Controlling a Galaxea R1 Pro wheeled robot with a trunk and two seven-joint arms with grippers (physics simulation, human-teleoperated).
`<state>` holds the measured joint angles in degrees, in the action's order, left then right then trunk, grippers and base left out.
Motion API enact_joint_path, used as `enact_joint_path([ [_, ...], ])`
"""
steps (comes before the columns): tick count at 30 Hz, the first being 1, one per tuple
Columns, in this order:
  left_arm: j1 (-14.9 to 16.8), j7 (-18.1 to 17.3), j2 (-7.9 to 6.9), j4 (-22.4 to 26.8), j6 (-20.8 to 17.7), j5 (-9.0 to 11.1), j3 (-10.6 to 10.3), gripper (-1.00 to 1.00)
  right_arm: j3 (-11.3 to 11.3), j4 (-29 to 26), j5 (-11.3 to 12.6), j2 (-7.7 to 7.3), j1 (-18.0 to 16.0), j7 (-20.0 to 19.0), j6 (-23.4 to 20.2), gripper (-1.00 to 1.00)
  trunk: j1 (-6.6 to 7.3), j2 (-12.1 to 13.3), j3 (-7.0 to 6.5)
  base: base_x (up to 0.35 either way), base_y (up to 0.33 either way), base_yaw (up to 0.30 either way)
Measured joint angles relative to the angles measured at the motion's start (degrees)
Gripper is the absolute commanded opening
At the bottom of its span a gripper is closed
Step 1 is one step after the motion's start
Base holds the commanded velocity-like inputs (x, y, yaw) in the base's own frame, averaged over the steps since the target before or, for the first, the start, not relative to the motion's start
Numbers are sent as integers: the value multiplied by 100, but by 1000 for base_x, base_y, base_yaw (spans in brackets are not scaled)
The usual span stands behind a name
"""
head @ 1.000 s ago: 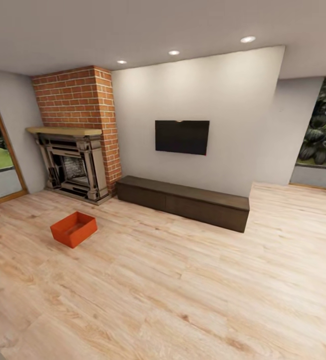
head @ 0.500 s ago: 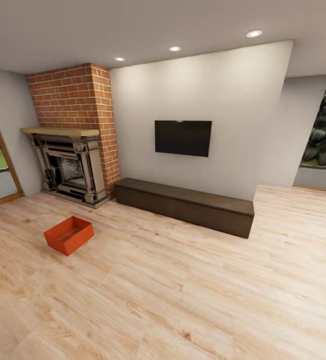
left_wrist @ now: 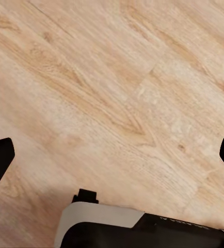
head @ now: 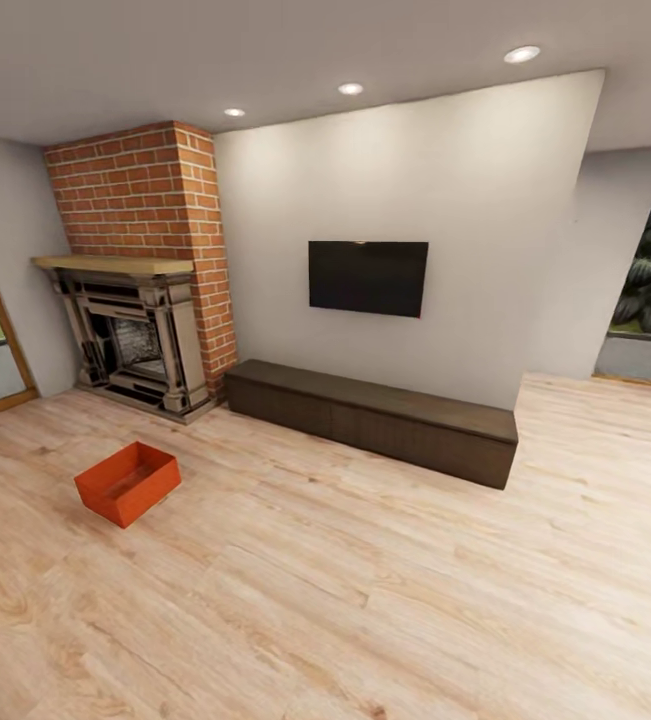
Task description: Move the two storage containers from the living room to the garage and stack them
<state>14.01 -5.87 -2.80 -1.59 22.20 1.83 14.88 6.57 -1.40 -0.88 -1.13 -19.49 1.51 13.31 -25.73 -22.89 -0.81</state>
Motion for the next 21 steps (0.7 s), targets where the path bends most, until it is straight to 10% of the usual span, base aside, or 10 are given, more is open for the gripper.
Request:
enact_joint_path([
  [21, 0, 8, 6, 0, 19, -33, -2, 100, 0, -6, 0, 0, 0, 0, 0, 100, 0, 0, 0, 325, 0, 0],
])
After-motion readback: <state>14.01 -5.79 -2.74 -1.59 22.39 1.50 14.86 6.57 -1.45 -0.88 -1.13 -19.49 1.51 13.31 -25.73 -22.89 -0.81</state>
